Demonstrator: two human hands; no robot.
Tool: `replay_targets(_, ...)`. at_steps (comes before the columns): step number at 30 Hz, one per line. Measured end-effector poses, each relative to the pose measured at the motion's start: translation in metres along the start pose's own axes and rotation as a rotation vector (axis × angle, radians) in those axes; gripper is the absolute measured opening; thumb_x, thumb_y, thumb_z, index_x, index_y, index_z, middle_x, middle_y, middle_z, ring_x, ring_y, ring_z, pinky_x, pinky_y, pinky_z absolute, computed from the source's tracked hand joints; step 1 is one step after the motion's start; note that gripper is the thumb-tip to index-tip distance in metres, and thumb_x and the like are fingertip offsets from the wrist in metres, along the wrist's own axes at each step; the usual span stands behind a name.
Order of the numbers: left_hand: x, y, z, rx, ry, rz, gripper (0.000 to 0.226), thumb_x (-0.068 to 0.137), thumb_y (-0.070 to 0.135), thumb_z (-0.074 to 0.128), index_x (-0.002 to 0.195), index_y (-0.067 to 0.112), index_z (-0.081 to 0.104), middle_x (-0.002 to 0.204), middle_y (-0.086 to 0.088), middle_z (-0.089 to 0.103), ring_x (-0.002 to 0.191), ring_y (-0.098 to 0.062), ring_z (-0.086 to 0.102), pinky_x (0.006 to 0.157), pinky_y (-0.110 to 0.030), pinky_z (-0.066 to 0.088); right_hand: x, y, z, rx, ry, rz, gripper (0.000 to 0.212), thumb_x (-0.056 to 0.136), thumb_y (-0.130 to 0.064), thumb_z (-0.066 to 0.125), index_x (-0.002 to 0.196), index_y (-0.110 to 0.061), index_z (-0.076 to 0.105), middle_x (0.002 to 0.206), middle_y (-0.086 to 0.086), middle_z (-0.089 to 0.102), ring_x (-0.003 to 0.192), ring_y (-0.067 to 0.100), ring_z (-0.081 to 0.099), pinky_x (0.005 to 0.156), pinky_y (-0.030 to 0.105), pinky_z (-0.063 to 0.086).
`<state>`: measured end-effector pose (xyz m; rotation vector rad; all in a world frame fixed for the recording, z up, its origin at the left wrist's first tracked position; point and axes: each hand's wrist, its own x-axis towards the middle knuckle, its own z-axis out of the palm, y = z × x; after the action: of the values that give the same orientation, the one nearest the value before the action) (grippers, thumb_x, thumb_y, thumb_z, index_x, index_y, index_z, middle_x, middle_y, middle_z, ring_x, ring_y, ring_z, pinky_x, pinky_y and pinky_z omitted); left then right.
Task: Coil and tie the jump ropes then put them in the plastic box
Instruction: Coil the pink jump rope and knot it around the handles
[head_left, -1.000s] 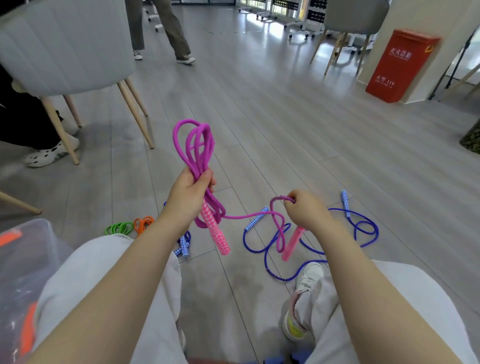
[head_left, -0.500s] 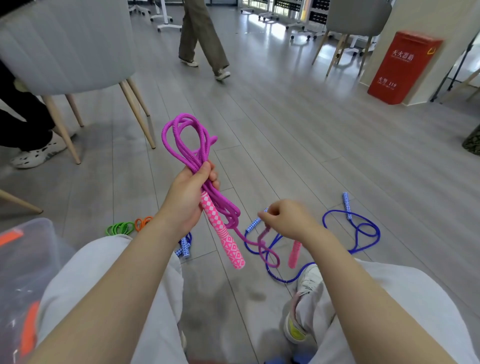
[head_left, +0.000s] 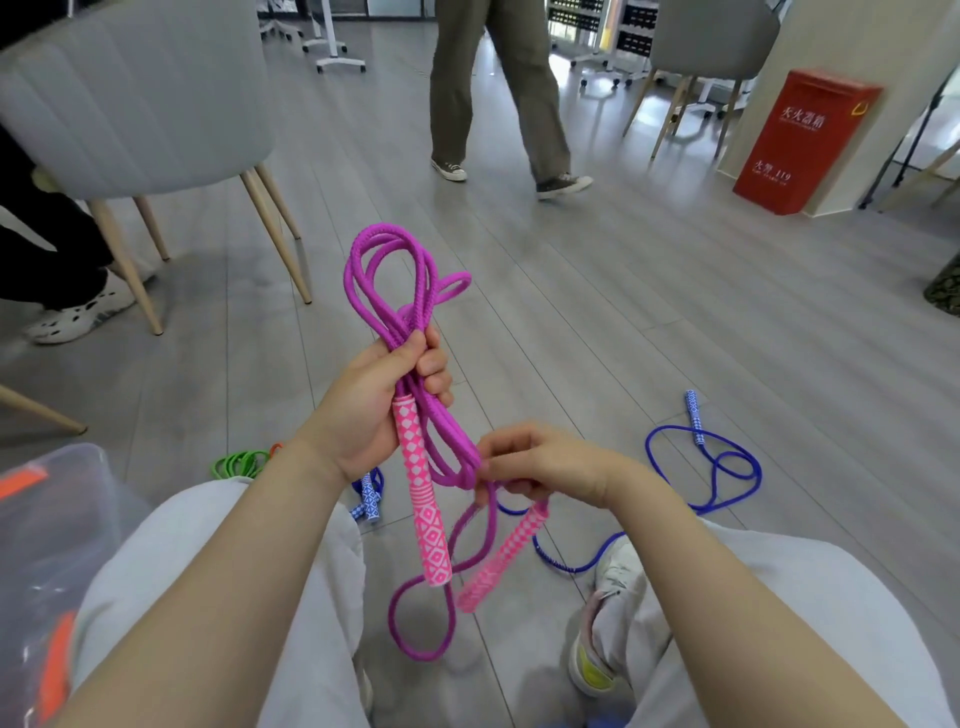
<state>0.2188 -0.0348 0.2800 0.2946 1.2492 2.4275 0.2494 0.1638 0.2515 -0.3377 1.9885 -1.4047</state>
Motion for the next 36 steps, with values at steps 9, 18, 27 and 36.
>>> replay_targets(9,0.008,0.012,-0.032,0.058,0.567,0.142,0.014,0.101,0.013,0.045,0.089,0.013,0.05,0.061,0.005,0.052,0.054,-0.009,0.048,0.053,-0.019,0.045,-0.018,0.015,-0.033,-0.265,0.305,0.159,0.013,0.09,-0.031,0.064,0.087,-0.019,0.07,0.07,-0.006,0.066,0.063,0.005,0.054,0.061,0.022,0.041)
replay_targets(18,0.003,-0.005,-0.013,0.624,0.405,-0.027,0.023,0.102,0.021,0.047,0.092,0.011,0.064,0.066,0.008,0.064,0.061,-0.012,0.051,0.051,-0.024,0.046,-0.013,-0.009,-0.015,-0.142,0.534,-0.207,0.017,0.096,-0.025,0.06,0.092,-0.015,0.072,0.059,-0.006,0.054,0.058,0.008,0.049,0.058,0.019,0.041)
replay_targets(27,0.006,-0.013,-0.01,0.723,0.338,-0.083,0.028,0.101,0.028,0.047,0.092,0.013,0.068,0.068,-0.002,0.059,0.059,-0.016,0.044,0.058,-0.032,0.039,-0.007,-0.011,-0.004,-0.222,0.458,-0.142,0.011,0.089,-0.012,0.061,0.097,-0.019,0.065,0.072,-0.007,0.058,0.064,0.006,0.051,0.064,0.019,0.044)
replay_targets(36,0.013,0.014,-0.053,0.694,0.731,0.124,0.021,0.098,0.02,0.047,0.078,0.02,0.053,0.069,0.002,0.053,0.055,-0.012,0.042,0.056,-0.028,0.036,-0.037,0.012,-0.046,-0.48,0.385,0.237,0.017,0.086,-0.038,0.068,0.083,-0.021,0.071,0.062,-0.011,0.06,0.057,0.002,0.053,0.061,0.02,0.041)
